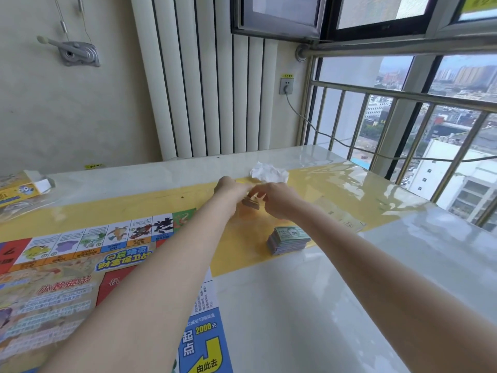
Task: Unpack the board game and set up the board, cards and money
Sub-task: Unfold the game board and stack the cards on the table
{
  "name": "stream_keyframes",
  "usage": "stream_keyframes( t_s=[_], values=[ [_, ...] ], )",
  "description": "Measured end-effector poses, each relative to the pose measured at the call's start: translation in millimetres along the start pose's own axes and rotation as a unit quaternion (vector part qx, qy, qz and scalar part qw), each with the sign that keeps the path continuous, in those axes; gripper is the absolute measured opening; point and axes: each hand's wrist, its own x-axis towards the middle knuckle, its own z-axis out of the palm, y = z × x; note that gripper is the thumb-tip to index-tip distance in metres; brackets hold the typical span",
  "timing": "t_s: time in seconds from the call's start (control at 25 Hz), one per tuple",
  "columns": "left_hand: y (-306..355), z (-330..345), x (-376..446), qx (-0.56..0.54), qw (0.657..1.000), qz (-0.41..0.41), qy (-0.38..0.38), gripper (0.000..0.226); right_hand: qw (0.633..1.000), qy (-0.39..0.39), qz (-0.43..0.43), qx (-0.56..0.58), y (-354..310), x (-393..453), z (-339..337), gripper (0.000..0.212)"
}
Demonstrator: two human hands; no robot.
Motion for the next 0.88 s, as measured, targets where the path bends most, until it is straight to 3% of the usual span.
stream_keyframes(
  t_s=[0.12, 0.28, 0.32, 0.4, 0.56, 0.76, 0.88],
  values=[
    [-10.4, 2.2, 2.7, -0.004, 0.999, 0.002, 0.049, 0.031, 1.0, -0.01, -0.01, 0.026, 8.1, 4.7, 8.5, 0.057],
    [-1.1, -5.4, -3.0, -0.033, 0.994, 0.055, 0.093, 0.034, 0.996, 0.063, -0.029, 0.056, 4.6, 10.4, 8.5, 0.033],
    [5.3, -8.5, -3.2, -0.06, 0.992, 0.064, 0.088, 0.032, 0.993, 0.097, -0.039, 0.05, 0.3, 11.3, 6.7, 0.038],
    [16.2, -17.2, -6.6, -0.131, 0.988, 0.068, 0.053, 0.024, 0.987, 0.142, -0.055, 0.045, -10.0, 9.9, 0.2, 0.052],
    [15.2, -34.0, -29.3, -0.182, 0.98, 0.076, -0.028, 0.021, 0.979, 0.155, -0.103, 0.08, -15.8, -5.8, -20.8, 0.045],
    [1.3, -41.7, -67.3, -0.385, 0.902, 0.053, -0.191, 0.008, 0.971, 0.124, -0.102, 0.178, -9.7, -43.5, -41.0, 0.037],
    [-0.2, -36.8, -80.4, -0.37, 0.885, 0.001, -0.283, 0.038, 0.943, 0.068, -0.101, 0.309, -13.7, -67.3, -56.0, 0.036]
  ],
)
